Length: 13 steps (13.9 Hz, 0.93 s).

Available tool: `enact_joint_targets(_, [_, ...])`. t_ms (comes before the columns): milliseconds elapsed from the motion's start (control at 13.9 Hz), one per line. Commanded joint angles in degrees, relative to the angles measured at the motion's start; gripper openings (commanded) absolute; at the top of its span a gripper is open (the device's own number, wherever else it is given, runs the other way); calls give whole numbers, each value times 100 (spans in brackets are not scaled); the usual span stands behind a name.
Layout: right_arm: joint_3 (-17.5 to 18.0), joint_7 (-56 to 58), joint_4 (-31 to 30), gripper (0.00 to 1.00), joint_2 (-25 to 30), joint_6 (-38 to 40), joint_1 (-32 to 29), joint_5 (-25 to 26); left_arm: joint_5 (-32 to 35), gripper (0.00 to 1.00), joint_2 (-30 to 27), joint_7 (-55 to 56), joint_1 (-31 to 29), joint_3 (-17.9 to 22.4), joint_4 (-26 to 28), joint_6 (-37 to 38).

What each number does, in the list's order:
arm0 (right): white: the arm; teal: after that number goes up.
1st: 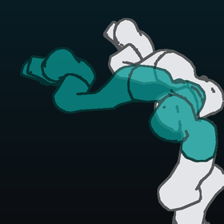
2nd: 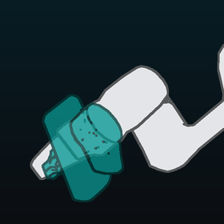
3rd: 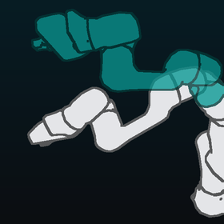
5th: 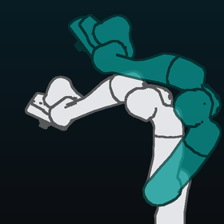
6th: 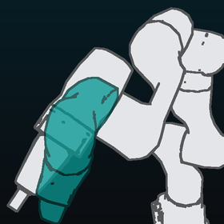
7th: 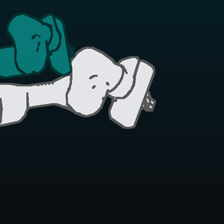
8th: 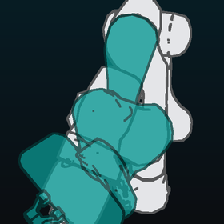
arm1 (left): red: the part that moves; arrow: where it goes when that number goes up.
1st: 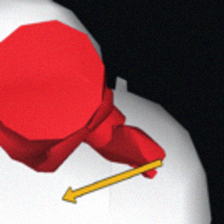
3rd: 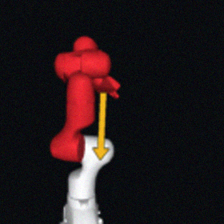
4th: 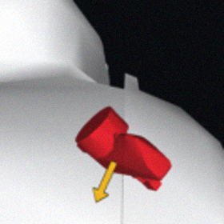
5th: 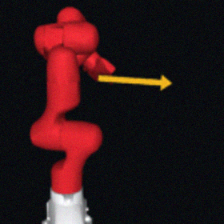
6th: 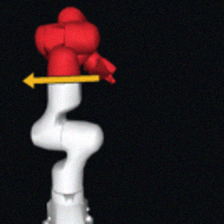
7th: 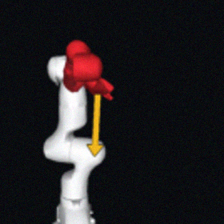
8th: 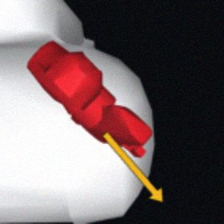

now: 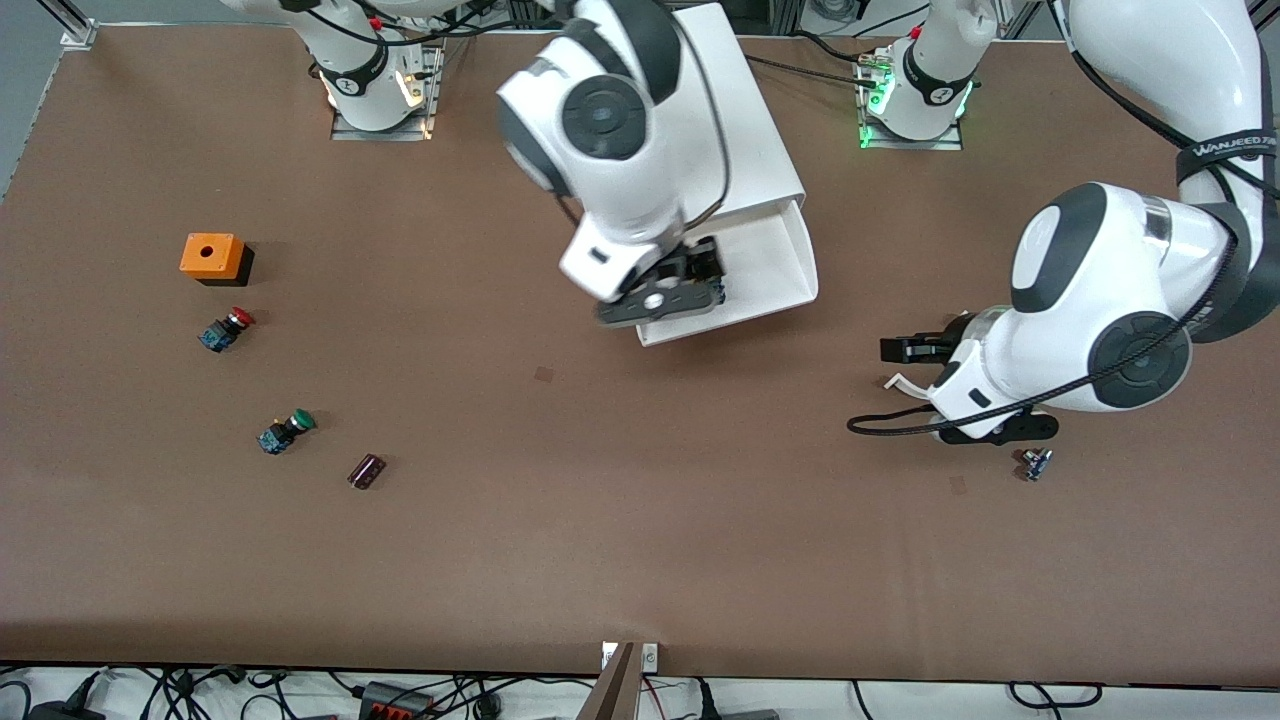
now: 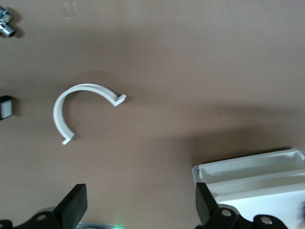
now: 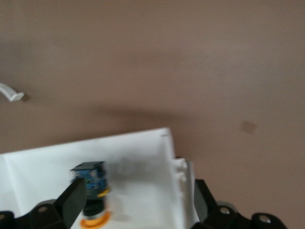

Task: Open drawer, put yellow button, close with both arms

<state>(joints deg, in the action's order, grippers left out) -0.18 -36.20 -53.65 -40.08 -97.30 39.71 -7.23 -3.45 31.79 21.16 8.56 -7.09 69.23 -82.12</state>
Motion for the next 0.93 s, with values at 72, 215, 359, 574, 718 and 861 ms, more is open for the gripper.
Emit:
enact_joint_targets(72, [106, 270, -31, 100, 299, 440, -1024, 54, -24, 100, -603, 485, 31, -265, 1214, -1093])
enact_joint_targets(215, [115, 909, -58, 100, 299, 693, -1674, 46, -15, 100, -578, 1011, 75, -476, 1390, -1567])
enact_joint_targets(359, [106, 1823, -49, 100, 308, 1080, -2272, 116, -15, 100, -551, 1110, 215, -548, 1715, -2226])
enact_joint_targets(574, [106, 2187, -58, 100, 457, 1187, -2958, 326, -15, 100, -472, 1364, 470, -557, 2006, -2905])
enact_joint_targets(718, [106, 2301, -49, 100, 483, 1432, -3205, 458, -15, 100, -437, 1636, 716, -557, 2015, -2932])
enact_joint_targets(861, [97, 2512, -58, 100, 554, 1460, -3381, 555, -6, 100, -428, 1909, 900, -557, 2077, -2932])
